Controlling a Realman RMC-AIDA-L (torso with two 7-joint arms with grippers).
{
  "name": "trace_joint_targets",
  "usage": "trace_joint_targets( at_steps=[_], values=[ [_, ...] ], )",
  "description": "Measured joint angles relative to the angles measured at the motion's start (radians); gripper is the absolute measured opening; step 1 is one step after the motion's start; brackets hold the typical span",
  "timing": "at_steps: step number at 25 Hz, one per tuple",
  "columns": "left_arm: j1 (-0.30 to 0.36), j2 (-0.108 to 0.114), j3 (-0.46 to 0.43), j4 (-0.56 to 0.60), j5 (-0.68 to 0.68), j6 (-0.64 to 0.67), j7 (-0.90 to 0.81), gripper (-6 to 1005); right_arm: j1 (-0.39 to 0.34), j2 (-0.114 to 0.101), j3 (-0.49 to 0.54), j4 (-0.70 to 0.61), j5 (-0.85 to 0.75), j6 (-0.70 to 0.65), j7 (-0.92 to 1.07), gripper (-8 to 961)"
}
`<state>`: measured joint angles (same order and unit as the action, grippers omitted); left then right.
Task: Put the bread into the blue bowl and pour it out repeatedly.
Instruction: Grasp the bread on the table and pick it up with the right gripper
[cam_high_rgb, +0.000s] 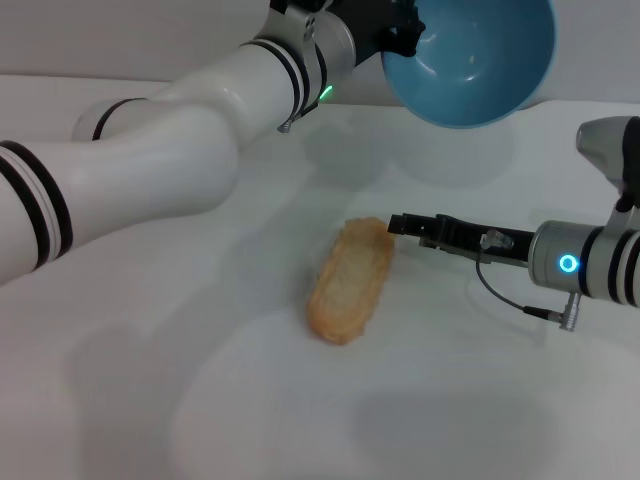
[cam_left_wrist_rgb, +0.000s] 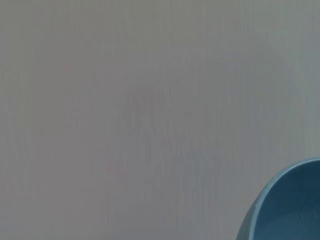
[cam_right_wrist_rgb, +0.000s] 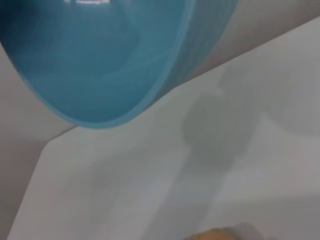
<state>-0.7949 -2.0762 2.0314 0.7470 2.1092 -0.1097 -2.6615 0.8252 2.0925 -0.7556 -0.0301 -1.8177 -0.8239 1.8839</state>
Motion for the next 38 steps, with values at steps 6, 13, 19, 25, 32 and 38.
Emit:
trace_joint_targets(
  at_steps=[6, 13, 19, 25, 32, 38],
  values=[
    [0.002, 0.001, 0.002, 0.004, 0.000, -0.001, 0.000, -1, 0.021, 0.000, 0.002, 0.041, 0.002, 0.036, -0.007, 685],
    [0.005, 0.000, 0.007, 0.004, 0.000, -0.008, 0.000, -1, 0.019, 0.000, 0.075, 0.061, 0.008, 0.056, -0.060, 686],
    [0.007, -0.001, 0.021, 0.004, 0.000, -0.023, 0.000, -1, 0.036, 0.000, 0.126, 0.113, 0.011, 0.061, -0.122, 686],
    [0.009, -0.001, 0.031, 0.007, 0.000, -0.035, -0.009, -1, 0.046, 0.000, 0.130, 0.148, 0.014, 0.104, -0.119, 686],
    [0.010, -0.001, 0.032, 0.004, 0.000, -0.039, -0.010, -1, 0.043, 0.000, 0.143, 0.147, 0.014, 0.101, -0.127, 682],
    [0.010, -0.001, 0.034, 0.005, 0.000, -0.050, -0.011, -2, 0.053, 0.000, 0.200, 0.170, 0.008, 0.110, -0.176, 670]
  ],
)
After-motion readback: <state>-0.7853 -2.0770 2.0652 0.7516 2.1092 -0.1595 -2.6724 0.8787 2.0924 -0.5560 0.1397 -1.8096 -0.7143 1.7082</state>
